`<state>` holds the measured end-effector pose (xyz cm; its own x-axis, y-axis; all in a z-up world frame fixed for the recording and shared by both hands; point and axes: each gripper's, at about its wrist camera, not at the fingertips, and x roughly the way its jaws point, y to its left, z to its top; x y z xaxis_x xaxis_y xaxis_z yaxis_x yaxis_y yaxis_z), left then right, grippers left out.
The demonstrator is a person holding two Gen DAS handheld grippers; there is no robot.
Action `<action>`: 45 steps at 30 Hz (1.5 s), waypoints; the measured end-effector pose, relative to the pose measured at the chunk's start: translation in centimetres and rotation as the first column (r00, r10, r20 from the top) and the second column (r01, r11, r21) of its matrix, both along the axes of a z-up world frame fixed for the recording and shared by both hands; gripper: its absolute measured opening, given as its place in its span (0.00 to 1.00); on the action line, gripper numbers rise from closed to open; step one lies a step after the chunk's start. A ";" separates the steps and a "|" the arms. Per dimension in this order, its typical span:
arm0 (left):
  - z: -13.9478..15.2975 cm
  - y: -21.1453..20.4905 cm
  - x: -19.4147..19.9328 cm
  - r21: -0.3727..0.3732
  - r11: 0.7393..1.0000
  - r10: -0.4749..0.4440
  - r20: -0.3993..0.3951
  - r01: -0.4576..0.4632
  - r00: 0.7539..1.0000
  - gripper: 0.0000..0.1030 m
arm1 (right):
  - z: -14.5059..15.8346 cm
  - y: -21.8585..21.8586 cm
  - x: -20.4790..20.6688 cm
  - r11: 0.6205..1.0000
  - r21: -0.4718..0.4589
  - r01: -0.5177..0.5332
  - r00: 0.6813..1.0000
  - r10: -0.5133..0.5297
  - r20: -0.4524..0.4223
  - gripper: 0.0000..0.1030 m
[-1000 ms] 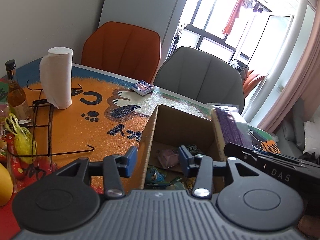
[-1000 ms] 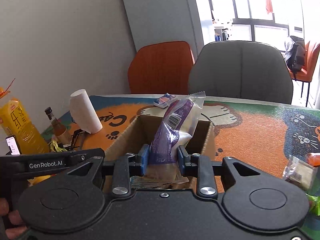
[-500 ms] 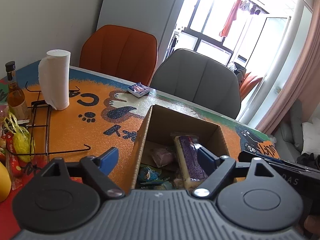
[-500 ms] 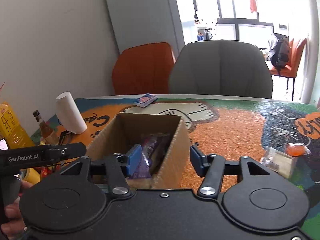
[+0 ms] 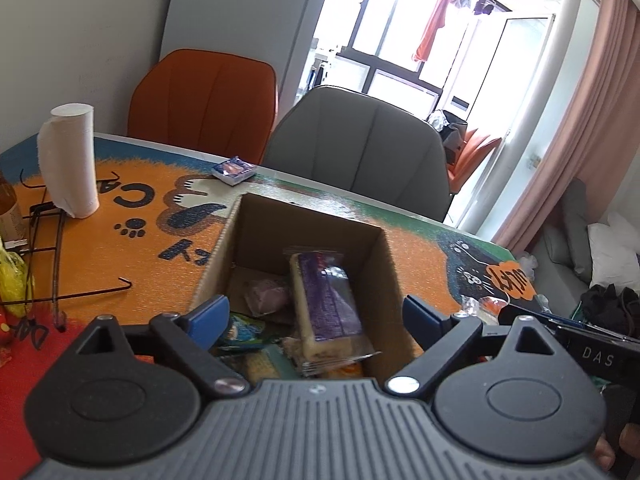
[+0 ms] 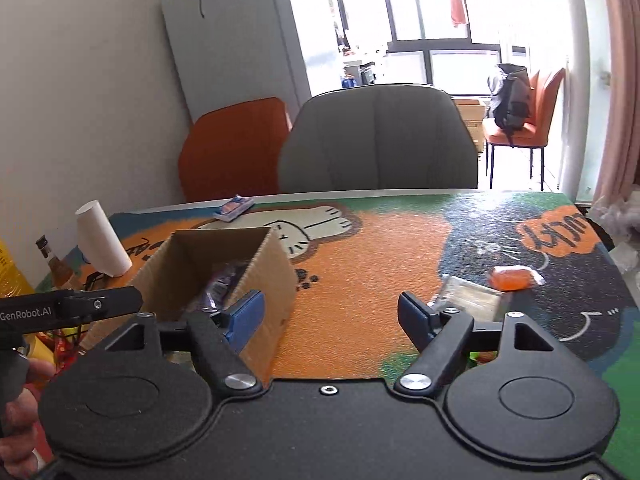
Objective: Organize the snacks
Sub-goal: 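Move both open grippers back toward the remaining snacks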
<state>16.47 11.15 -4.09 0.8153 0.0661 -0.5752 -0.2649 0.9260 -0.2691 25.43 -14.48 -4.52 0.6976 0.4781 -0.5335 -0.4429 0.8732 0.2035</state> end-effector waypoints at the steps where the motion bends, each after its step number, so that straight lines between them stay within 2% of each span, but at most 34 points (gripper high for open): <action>1: 0.0 -0.5 0.1 0.002 1.000 -0.007 0.002 0.007 1.000 0.90 | 0.0 -0.6 0.1 1.000 0.002 0.012 1.000 -0.012 -0.001 0.73; 11: 0.3 -4.6 1.3 0.009 0.997 -0.082 0.014 0.082 0.997 0.91 | -1.0 -5.9 0.6 0.995 0.011 0.101 0.995 -0.101 -0.014 0.73; 27: 0.0 -10.3 4.2 0.050 0.980 -0.193 -0.012 0.194 0.981 0.90 | -3.0 -11.1 1.7 0.983 0.026 0.181 0.982 -0.180 -0.049 0.73; 36: -1.1 -12.6 5.7 0.052 0.971 -0.231 -0.045 0.233 0.972 0.90 | -4.2 -12.6 2.6 0.981 0.043 0.188 0.979 -0.184 -0.082 0.73; 41: -2.2 -13.3 6.7 0.025 0.968 -0.246 -0.072 0.249 0.966 0.91 | -5.4 -12.9 3.6 0.982 0.058 0.179 0.977 -0.171 -0.125 0.73; 45: -3.1 -13.8 7.8 0.013 0.966 -0.254 -0.097 0.257 0.962 0.91 | -6.3 -12.9 4.3 0.983 0.058 0.173 0.975 -0.163 -0.151 0.80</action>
<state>24.23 -2.60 -7.19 0.7493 -0.1219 -0.6509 -0.0417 0.9723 -0.2300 29.68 -27.36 -10.83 0.6886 0.4010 -0.6041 -0.2524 0.9136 0.3188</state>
